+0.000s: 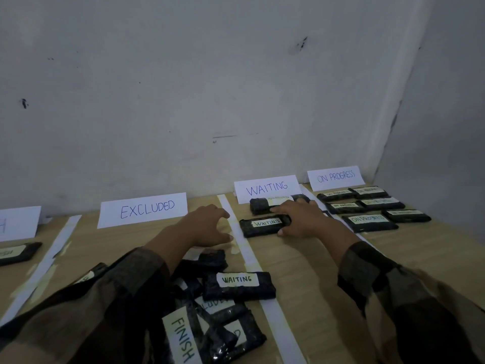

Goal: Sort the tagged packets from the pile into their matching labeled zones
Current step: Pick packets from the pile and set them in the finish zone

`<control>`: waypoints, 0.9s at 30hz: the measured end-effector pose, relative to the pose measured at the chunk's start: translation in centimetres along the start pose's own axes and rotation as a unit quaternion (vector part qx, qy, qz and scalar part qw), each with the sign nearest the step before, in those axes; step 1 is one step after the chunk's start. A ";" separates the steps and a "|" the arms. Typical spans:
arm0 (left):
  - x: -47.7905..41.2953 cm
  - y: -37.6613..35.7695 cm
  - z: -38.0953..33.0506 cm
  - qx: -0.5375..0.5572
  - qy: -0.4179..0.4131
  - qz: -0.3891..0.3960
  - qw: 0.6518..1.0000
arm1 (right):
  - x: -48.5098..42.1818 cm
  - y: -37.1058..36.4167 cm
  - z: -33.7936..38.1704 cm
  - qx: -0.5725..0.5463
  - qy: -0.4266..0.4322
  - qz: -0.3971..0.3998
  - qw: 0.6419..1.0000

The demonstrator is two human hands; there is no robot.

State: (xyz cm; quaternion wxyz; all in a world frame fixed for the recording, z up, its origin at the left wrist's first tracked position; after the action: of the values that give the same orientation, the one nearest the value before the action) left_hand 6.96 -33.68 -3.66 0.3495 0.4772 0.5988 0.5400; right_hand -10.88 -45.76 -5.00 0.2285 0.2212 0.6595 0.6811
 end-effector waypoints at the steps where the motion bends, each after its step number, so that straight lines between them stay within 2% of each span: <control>1: 0.2 0.2 0.0 0.001 -0.003 -0.002 1.000 | 0.2 0.4 0.3 0.000 0.001 -0.009 1.000; 9: 4.2 2.0 0.9 0.017 -0.029 -0.034 0.999 | 3.4 3.6 6.8 -0.076 0.062 -0.095 0.991; 16: 10.1 3.4 2.2 0.023 -0.055 -0.048 0.997 | 6.7 3.6 12.9 -0.101 0.129 -0.107 0.981; 22: 14.3 3.6 3.4 0.034 -0.064 -0.047 0.996 | 8.4 1.2 15.6 -0.048 0.127 -0.034 0.990; 25: 15.6 3.2 3.7 0.031 -0.064 -0.045 0.996 | 8.7 -0.3 15.9 -0.054 0.104 0.012 0.993; 27: 16.4 2.8 3.7 0.034 -0.066 -0.044 0.996 | 9.0 -0.8 16.0 -0.063 0.097 0.013 0.993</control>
State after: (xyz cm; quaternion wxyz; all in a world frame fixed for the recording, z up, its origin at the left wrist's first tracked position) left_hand 6.10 -17.09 0.07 0.3952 0.4963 0.6130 0.4709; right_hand -8.37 -27.53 -5.30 0.1681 0.1484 0.6311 0.7426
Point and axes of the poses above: each hand's wrist, its own x-axis away from the middle knuckle, its own y-axis out of the back of the hand, z = x × y, the point moved 6 cm from there along -x, towards the middle knuckle, and after that the axes turned 13 degrees about y, right-handed, at the moved point
